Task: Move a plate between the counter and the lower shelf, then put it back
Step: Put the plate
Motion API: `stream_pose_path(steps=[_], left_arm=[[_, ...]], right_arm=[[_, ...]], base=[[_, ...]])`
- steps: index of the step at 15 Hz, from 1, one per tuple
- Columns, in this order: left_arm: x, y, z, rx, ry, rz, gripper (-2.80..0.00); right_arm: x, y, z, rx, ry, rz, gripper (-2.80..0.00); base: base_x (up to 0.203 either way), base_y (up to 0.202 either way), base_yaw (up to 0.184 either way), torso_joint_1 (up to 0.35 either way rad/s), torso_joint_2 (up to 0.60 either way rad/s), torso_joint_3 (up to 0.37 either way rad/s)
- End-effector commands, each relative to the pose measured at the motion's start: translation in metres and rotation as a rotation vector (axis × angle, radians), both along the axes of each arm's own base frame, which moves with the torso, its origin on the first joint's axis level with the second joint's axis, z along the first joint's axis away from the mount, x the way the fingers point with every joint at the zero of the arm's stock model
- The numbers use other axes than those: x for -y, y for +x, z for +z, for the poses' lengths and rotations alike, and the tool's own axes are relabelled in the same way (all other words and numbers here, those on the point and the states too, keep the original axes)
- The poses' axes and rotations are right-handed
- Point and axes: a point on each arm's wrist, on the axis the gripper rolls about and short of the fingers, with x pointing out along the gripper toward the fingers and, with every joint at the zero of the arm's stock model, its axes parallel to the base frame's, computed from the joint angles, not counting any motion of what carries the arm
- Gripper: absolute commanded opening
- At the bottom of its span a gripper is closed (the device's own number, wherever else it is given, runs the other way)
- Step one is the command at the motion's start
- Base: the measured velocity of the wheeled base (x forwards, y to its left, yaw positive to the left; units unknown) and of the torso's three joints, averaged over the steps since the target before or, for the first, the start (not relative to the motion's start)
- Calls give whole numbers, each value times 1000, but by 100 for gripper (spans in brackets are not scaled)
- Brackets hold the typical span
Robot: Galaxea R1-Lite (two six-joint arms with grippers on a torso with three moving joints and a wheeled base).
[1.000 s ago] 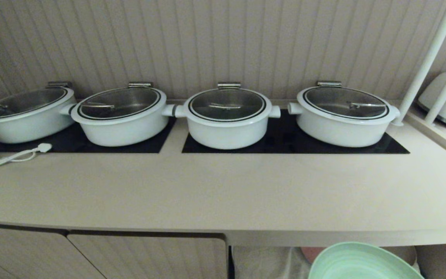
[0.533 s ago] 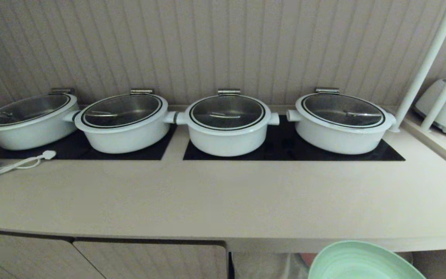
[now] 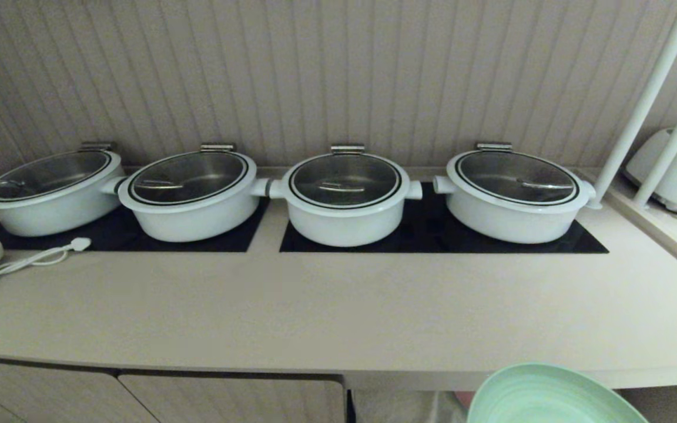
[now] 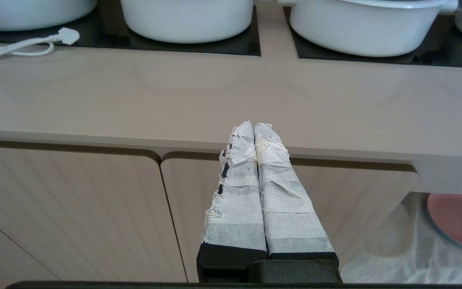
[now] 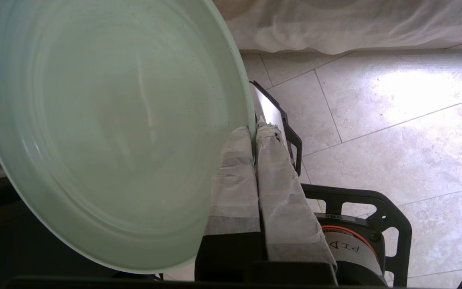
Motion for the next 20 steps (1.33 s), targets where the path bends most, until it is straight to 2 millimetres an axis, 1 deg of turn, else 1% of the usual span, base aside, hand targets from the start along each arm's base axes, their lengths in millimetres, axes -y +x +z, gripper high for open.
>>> stream_pose_path(steps=[1,7,14,17,20], left_arm=[[0,0,0,1,-1,0,-280],[0,0,0,1,-1,0,-280],[0,0,0,1,-1,0,-280],[0,0,0,1,-1,0,-280],[0,0,0,1,-1,0,-280]], right_arm=[[0,0,0,-6,0,-1,-280],[0,1,0,-8,0,-2,-280],[0,-1,-5,-29,-1,-3,-280],[1,-3,-12,-54,-9,-3,-280],[1,-3,-12,-56,-1,-14,-280]], base=[[0,0,0,105,-197,-105],[0,0,0,77,-159,-82],[0,0,0,0,0,0],[0,0,0,0,0,0],[0,0,0,0,0,0]])
